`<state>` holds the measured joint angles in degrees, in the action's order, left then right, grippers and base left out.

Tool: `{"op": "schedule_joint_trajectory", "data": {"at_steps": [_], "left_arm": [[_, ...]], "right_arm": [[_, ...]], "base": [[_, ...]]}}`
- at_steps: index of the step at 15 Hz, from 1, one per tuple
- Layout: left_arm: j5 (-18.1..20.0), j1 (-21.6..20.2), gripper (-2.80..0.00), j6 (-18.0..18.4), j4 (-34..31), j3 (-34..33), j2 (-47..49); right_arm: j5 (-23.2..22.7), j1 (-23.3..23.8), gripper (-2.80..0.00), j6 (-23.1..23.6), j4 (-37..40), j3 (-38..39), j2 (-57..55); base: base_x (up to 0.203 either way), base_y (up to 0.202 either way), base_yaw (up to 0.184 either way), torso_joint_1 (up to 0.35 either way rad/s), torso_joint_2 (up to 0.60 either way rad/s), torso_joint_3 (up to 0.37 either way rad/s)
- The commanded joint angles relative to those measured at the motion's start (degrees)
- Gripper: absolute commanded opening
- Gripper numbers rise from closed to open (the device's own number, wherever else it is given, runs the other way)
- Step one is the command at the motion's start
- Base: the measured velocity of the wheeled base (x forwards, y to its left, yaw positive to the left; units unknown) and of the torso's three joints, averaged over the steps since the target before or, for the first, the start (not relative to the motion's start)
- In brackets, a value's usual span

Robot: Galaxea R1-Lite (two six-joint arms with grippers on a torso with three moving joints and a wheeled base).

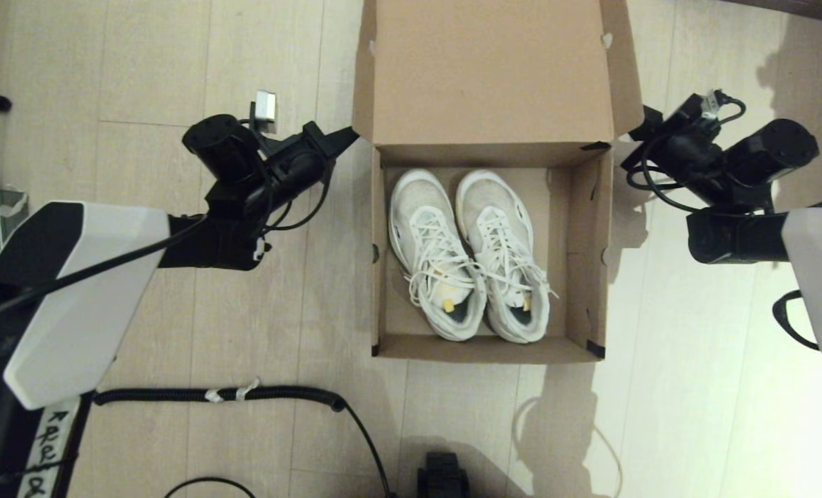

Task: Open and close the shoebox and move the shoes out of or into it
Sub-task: Close the shoe box

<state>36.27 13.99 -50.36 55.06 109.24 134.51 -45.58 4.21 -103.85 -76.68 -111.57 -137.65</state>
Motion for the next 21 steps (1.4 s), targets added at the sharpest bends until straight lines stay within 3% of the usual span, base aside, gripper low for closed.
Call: {"op": "schedule_joint_trajectory", "data": {"at_steps": [1, 5, 14, 18, 21], "left_arm": [[0.21, 0.07, -2.80, -0.27, 0.31, 0.01, 0.19], [0.30, 0.64, -2.80, -0.27, 0.29, 0.36, 0.89], [0.47, 2.18, -2.80, -0.09, 0.22, 0.71, 1.63], [0.55, 1.57, -2.80, -0.08, 0.13, 1.24, 1.81], [0.51, 0.42, -2.80, 0.69, 0.67, 1.24, 2.42]], "right_arm": [[-0.30, -0.08, -2.80, -1.07, -0.49, 0.04, 0.58], [-0.39, -0.08, -2.80, -6.33, -3.55, 0.04, 0.21], [-0.98, -1.91, -2.80, -2.68, -3.30, -0.14, -5.52], [-3.86, -3.42, -2.80, -2.93, -3.60, 0.19, -5.20], [-9.28, -3.26, -2.80, -2.99, -5.49, 5.18, -2.84]], "base": [[0.000, 0.000, 0.000, 0.000, 0.00, 0.000], [0.000, 0.000, 0.000, 0.000, 0.00, 0.000], [0.000, 0.000, 0.000, 0.000, 0.00, 0.000], [0.000, 0.000, 0.000, 0.000, 0.00, 0.000], [0.000, 0.000, 0.000, 0.000, 0.00, 0.000]]}}
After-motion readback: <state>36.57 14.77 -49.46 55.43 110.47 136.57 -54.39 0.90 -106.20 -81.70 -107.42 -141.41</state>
